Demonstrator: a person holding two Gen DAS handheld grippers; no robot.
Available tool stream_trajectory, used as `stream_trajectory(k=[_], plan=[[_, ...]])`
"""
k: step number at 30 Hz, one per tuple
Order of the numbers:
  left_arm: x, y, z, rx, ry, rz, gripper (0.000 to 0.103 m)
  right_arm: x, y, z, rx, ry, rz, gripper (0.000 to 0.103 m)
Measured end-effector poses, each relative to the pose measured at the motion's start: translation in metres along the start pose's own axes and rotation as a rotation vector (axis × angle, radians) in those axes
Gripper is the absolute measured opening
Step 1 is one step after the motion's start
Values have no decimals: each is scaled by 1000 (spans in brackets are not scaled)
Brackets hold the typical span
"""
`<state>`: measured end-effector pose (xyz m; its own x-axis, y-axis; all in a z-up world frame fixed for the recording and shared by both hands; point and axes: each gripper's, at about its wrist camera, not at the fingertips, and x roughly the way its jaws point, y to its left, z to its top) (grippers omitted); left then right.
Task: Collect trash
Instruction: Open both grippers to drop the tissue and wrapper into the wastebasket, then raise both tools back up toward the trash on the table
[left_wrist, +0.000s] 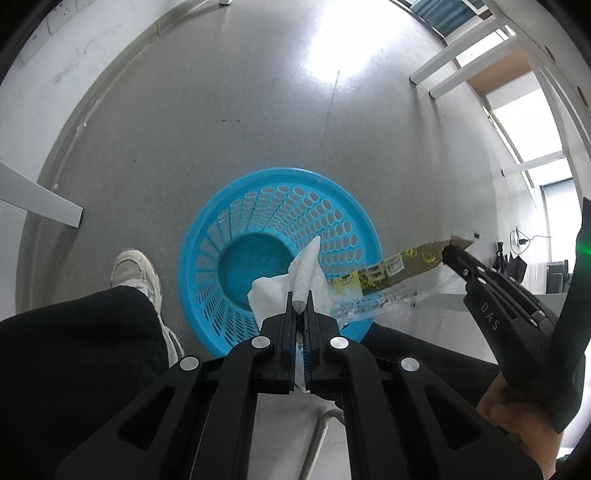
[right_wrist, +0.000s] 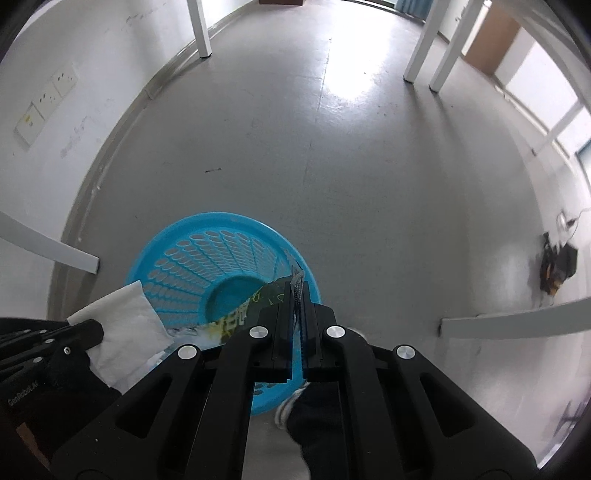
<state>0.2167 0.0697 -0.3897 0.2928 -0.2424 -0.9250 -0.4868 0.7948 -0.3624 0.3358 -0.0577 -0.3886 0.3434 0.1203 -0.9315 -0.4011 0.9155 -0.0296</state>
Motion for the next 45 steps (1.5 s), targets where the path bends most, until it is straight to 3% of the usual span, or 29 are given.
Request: stream_trajectory(k=[1,4,8,12,22,28,33,37,41,45], plan=[[-1,1,0,-7,-4,-12,2,0,-1,0,9,3,4,7],[-2,5,2,-29,0,-89,17,3,-1,-3,11,18,27,23],[-9,3,1,-20,-21,-71,17,1,-2,-7,13,28,64,39],[-16,7,-2,-34,-30,-62,17,-6,-5,-13,32,31,84,45],[-58,5,-17,18,-115,-41,17,-56,-7,-37,59,-12,164,53],[-99,-21,-48,205,-217,36,18,-98,-6,-58,33,-56,175,55],[-138,-29,-64,265,-291,73,25,-142,-10,-77,12,-141,176,60],[-175,-36,-77,295,-343,62,36,-174,-8,-91,-31,-191,174,65],[-203,-41,-93,329,-384,73,45,-211,-15,-103,-29,-239,221,68],[-235,-40,-104,343,-438,35,53,-257,-21,-116,-27,-322,257,73]])
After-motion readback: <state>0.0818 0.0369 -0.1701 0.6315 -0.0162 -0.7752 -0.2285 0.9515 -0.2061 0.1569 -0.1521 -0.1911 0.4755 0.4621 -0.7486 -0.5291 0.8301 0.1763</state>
